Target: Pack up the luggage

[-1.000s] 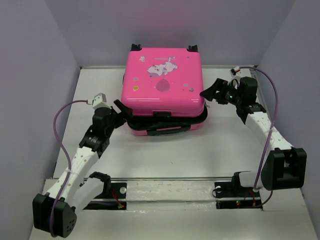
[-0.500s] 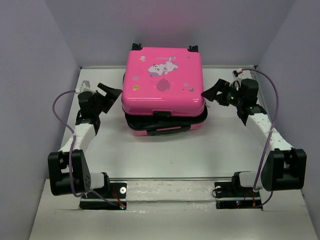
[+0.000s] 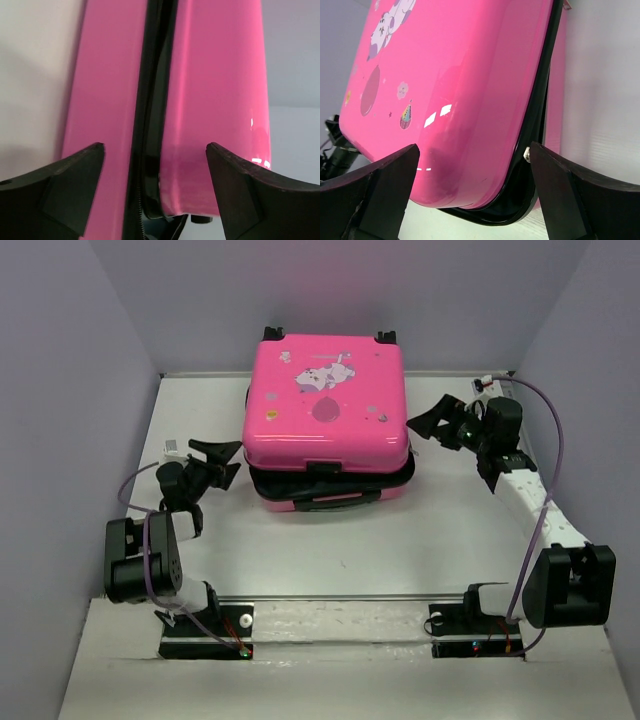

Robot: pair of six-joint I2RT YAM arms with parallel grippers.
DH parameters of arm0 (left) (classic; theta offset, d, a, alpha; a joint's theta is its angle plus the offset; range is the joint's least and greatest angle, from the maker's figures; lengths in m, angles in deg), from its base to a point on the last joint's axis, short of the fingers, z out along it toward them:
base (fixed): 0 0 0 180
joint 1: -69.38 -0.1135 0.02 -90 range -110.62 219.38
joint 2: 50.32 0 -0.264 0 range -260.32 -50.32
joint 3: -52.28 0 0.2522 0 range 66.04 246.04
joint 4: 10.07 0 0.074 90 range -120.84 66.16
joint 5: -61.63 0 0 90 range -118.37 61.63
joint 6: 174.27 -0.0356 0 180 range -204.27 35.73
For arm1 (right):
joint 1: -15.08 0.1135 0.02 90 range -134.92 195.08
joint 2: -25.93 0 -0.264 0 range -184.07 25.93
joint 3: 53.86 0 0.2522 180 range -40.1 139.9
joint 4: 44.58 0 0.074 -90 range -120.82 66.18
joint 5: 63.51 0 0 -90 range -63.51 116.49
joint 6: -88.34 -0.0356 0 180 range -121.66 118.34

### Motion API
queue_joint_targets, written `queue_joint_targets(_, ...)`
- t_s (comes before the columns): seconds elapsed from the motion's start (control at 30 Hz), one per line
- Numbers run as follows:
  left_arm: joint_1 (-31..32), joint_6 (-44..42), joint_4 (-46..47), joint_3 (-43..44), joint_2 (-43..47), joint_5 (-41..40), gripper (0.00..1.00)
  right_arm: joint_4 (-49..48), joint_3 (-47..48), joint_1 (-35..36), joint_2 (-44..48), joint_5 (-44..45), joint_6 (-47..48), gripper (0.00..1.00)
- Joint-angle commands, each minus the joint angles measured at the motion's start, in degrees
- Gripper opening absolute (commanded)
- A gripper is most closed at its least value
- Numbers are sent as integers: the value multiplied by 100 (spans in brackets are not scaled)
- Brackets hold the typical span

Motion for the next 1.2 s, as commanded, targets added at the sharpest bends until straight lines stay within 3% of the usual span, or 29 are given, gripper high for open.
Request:
queue_joint_targets(0.0,-70,1601,3907,-757,-1125,861,94,-280,23,-29,114,-168,-42,97)
queue_joint_targets(0.13,79,2875,6533,-950,-2118,809,95,-324,6,-29,61,-282,-59,97)
queue_joint_targets(0.2,149,3026,6897,-959,-2575,783,97,-342,-3,-29,44,-326,-51,97)
queue_joint_targets(0.37,246,2764,6892,-854,-2288,581,99,-403,-38,-29,43,-459,11,96)
queue_joint_targets(0.47,211,2755,6865,-792,-1893,440,98,-377,-117,-160,61,-292,-15,88)
queue_joint_targets(0.6,211,2712,6787,-705,-1550,396,96,-377,-222,-161,35,-326,-16,86)
queue_joint_targets(0.67,220,2415,6481,-678,-1287,449,96,-360,-319,-161,17,-283,28,86)
queue_joint_targets(0.73,220,1941,5454,-591,-690,492,98,-359,-389,-161,17,-335,55,87)
queue_joint_targets(0.87,334,324,2419,-301,681,344,99,-342,-460,-161,43,-318,116,87)
queue_joint_targets(0.97,457,-390,1288,-168,1709,211,99,-316,-486,-161,122,-274,125,87)
queue_joint_targets(1.17,826,-531,732,-598,2457,256,99,35,-539,-161,728,-73,327,84)
